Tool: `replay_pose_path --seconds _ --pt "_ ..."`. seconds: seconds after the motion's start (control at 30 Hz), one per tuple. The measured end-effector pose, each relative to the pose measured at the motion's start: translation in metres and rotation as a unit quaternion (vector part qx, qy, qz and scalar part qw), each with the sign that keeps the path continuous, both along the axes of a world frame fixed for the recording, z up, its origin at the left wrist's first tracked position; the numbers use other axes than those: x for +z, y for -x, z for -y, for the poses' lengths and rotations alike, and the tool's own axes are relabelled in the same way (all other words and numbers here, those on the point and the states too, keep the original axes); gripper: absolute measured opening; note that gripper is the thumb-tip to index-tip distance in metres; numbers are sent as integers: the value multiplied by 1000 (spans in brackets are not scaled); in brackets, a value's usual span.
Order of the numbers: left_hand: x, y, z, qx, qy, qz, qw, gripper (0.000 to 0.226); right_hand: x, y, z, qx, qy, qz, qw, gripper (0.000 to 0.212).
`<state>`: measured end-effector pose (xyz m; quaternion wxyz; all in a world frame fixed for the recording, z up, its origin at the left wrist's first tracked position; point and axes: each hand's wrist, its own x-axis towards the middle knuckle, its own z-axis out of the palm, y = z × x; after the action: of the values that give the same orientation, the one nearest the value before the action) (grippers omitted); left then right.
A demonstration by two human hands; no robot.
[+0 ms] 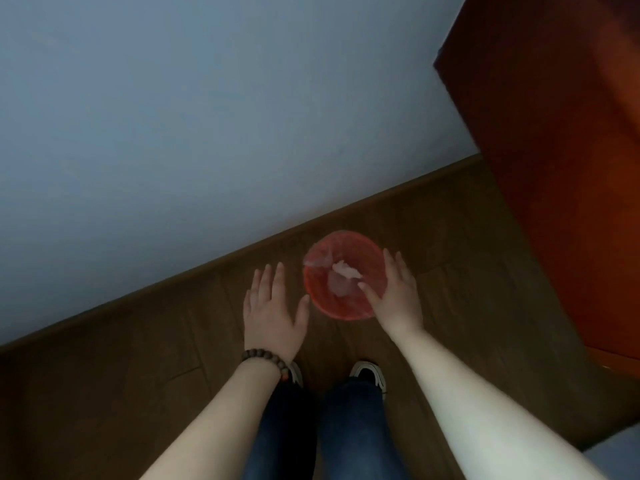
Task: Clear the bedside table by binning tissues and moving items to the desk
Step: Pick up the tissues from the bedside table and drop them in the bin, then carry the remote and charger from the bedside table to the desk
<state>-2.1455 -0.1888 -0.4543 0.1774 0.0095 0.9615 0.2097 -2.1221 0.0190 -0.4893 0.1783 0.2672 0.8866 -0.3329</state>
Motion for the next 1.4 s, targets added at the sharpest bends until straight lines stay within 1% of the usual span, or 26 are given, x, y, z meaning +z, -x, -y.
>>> replay_pose_path --seconds 0.1,0.3,0.43,0.53,0.63,0.77,0.9,1.0,1.1,1.27,1.33,1.37,1.4 --pt "58 5 -5 -2 -11 -1 1000 70 64 -10 2 3 -15 -18 1000 76" --pt "188 -5 10 3 1 -46 999 67 210 -31 11 32 -31 -72 996 69" --pt "247 -15 32 17 14 -67 998 67 280 -44 16 61 -36 -91 993 65" --pt "271 -26 46 28 18 -88 996 66 312 -50 22 80 -42 -99 991 63" --pt "283 -41 57 63 34 -93 993 66 329 -53 29 111 -31 -106 988 62" --pt "297 -74 65 154 39 -111 981 67 338 -53 42 177 -17 -103 979 61" --pt "301 -132 79 274 49 -111 954 68 338 -52 67 259 1 -117 959 59" --pt "299 -187 97 370 56 -82 924 67 339 -58 102 339 18 -126 932 59" --pt "301 -246 116 475 58 -77 875 66 344 -74 150 429 30 -122 895 59" --pt "313 -344 156 630 82 -90 767 66 353 -119 244 569 58 -127 810 57" --pt "317 -384 172 684 94 -99 717 65 358 -143 281 617 73 -126 773 56" --pt "318 -411 180 716 98 -100 684 65 359 -161 305 648 79 -128 746 55" --pt "319 -427 186 736 99 -102 662 65 360 -171 321 666 84 -134 729 55"
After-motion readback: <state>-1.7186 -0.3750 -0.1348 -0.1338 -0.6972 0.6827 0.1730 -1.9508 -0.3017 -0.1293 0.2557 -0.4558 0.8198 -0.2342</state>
